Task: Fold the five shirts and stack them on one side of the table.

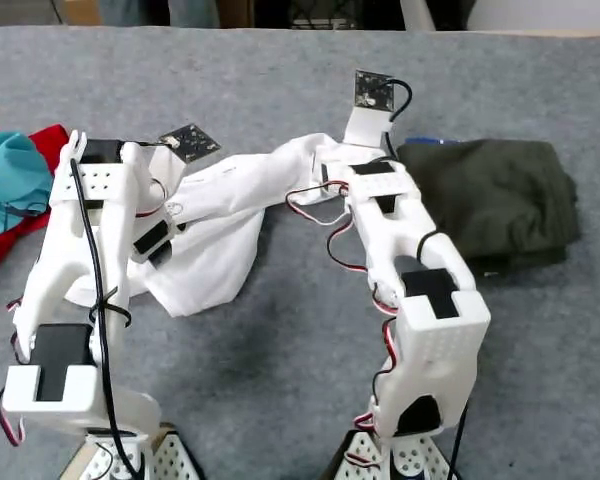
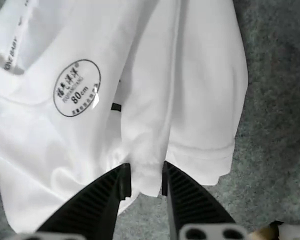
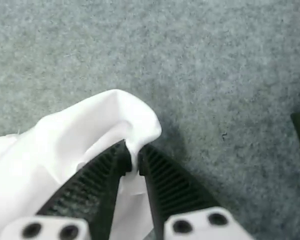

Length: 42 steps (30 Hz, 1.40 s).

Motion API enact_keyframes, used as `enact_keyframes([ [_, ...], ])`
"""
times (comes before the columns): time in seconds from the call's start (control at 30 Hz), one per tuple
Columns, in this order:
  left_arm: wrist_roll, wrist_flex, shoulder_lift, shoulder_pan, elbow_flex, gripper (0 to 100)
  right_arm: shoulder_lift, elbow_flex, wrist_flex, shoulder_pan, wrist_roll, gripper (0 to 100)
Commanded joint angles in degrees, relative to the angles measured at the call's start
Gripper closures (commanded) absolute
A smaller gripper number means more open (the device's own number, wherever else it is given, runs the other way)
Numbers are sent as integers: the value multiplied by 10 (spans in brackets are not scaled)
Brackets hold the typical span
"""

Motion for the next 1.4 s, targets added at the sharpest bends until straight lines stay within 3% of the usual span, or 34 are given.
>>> enact_keyframes([
  [0.0, -7, -23, -3, -11, 7, 845, -3, -15, -10, -5, -4, 984],
  [0.43, -6, -60, -3, -16, 30, 809, -3, -14, -11, -5, -4, 984],
  [0.93, -5, -96, 25, -8, 68, 972, -3, -15, -11, -5, -4, 984],
  [1.17, 66, -56, 13, -7, 10, 972, -5, -15, -11, -5, -7, 984],
  [1.37, 156, -55, -105, -12, -33, 972, -75, -54, 50, 8, -10, 985],
])
